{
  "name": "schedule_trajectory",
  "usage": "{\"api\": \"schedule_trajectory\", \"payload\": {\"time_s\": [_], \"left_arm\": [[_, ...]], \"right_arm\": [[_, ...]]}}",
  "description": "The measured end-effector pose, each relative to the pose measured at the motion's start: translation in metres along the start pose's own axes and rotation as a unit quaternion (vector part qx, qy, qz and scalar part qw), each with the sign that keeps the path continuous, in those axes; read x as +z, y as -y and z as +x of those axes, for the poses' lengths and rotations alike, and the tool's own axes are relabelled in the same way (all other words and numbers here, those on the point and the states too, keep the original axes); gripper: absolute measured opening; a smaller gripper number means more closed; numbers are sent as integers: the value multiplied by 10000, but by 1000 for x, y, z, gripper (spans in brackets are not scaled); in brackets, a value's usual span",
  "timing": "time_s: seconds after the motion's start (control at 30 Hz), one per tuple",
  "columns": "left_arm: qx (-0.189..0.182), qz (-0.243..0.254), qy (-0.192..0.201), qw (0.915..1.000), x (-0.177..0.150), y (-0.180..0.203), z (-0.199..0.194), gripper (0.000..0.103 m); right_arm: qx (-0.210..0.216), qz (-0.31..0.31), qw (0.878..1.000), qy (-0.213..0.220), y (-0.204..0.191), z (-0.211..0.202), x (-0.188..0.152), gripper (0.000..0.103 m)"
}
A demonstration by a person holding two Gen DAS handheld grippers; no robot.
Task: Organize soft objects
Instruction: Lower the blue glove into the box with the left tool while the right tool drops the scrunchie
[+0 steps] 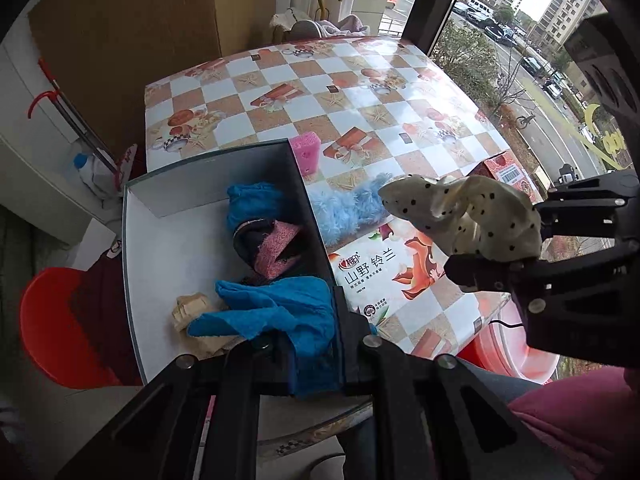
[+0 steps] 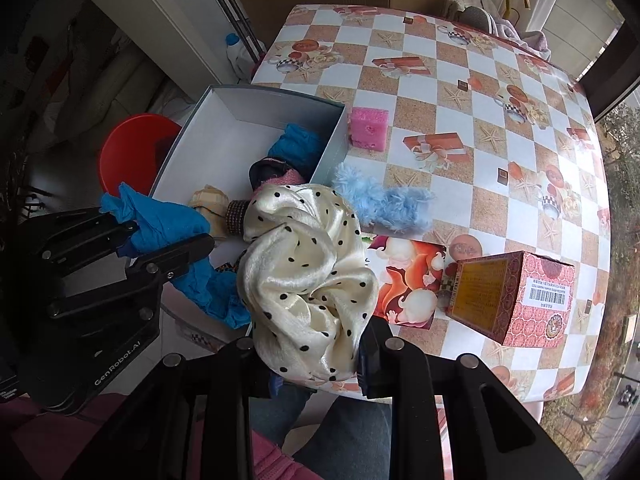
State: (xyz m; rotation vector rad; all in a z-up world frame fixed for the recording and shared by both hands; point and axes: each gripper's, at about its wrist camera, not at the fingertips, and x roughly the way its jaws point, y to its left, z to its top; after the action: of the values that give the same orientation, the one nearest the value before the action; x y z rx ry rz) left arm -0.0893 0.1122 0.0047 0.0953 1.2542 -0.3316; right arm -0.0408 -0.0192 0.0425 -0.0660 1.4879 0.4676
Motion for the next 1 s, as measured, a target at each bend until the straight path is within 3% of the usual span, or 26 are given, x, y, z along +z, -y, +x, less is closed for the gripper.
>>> {"api": "schedule_trajectory", "payload": {"time_s": [1.0], "left_arm": [[330,-1133,-162,9929,-33,-50,1,15]], "right_arm": [[234,-975,9943,-368,-54,29,29,27]]}}
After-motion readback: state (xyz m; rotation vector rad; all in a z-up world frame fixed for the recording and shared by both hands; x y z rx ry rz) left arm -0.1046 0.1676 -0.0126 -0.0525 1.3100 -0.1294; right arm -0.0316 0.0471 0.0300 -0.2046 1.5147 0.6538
